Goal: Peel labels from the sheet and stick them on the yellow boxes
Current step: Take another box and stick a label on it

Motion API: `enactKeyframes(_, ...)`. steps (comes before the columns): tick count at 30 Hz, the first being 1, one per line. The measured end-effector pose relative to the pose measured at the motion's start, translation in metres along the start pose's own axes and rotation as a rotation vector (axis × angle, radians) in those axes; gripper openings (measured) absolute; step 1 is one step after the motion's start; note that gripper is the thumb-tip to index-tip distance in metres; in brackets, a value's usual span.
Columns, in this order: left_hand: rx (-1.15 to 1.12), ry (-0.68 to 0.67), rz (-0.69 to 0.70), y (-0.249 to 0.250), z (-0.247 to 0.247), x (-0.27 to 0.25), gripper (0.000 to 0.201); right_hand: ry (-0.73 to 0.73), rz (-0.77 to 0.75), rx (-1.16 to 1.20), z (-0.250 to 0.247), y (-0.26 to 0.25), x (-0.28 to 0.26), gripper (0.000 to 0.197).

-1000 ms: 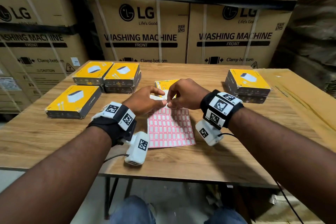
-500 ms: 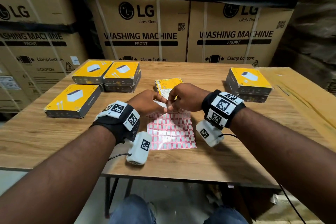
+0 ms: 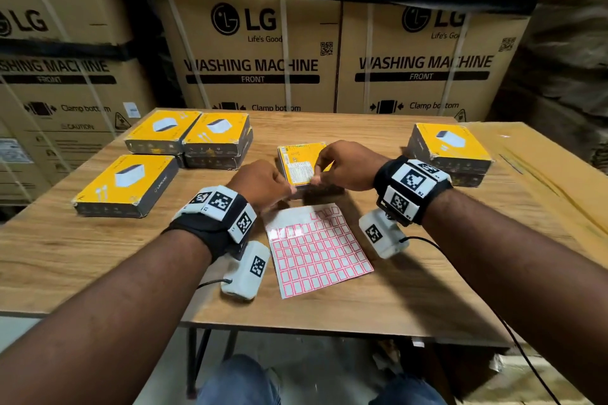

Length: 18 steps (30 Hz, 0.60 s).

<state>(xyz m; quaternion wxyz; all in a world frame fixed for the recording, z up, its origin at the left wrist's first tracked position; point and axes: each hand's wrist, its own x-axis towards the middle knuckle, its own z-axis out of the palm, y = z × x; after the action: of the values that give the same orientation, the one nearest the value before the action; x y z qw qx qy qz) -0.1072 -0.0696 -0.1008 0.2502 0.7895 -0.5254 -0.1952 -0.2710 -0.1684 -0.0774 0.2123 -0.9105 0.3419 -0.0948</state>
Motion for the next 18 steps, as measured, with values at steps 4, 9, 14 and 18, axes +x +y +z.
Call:
enactKeyframes(4, 0.045, 0.161, 0.027, 0.006, -0.005, 0.005, 0.021, 0.116, 0.203, 0.214, -0.010, 0.014, 0.005, 0.014)
enactKeyframes(9, 0.131, -0.067, 0.033, 0.015, -0.004, 0.011, 0.063, -0.114, 0.309, 0.353, -0.009, 0.020, 0.009, 0.017)
enactKeyframes(14, -0.006, -0.088, 0.029, 0.021, -0.003, 0.011, 0.064, -0.172, 0.292, 0.327, -0.011, 0.010, 0.007, 0.005)
enactKeyframes(18, -0.169, 0.029, 0.029, 0.017, -0.004, 0.009, 0.061, -0.221, 0.319, 0.486, -0.024, 0.000, -0.001, 0.006)
